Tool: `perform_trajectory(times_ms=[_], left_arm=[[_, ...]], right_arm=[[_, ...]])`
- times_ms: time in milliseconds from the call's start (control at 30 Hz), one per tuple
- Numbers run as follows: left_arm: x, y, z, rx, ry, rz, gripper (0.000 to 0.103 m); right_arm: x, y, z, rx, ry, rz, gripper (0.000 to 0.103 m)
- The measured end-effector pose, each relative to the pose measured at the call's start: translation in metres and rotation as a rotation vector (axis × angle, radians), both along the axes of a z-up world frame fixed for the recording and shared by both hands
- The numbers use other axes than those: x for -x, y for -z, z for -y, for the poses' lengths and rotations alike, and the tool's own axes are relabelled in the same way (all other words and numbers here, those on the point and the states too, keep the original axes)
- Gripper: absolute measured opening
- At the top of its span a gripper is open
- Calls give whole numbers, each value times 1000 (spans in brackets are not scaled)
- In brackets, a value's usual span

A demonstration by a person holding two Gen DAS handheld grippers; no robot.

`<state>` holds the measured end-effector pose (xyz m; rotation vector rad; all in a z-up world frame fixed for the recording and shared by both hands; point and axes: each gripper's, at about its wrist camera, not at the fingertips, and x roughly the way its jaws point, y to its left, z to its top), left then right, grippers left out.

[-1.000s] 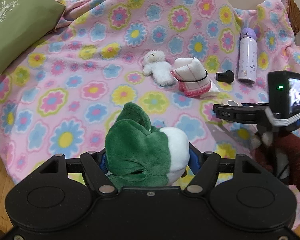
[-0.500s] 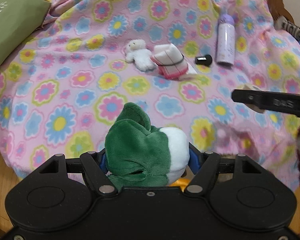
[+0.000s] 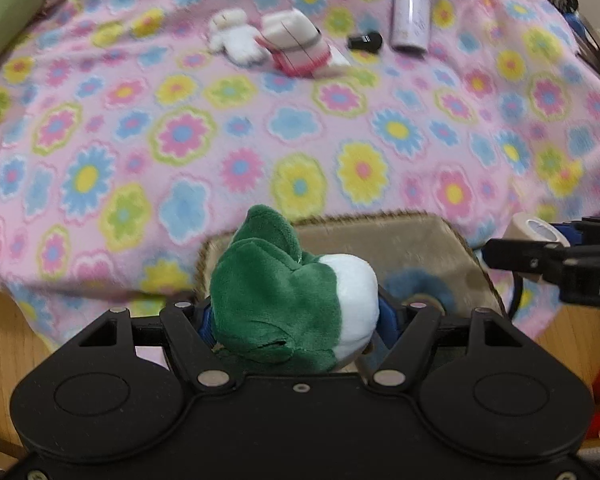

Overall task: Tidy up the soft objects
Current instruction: 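Carry the green plush and beige tape roll with both grippers over the basket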

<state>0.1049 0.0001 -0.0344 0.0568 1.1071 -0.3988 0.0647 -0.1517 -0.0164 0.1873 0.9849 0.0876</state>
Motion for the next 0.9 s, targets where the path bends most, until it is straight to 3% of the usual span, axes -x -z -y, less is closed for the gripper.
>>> perform_trajectory(times_ms=[300,900], left_arm=[[7,14,4,-13,27,-133,67],[4,29,4,-28,10,-216,67]], right_arm=[[8,0,-8,37,-10,-34,48],[-5,12,-10,16,-48,-89,48]])
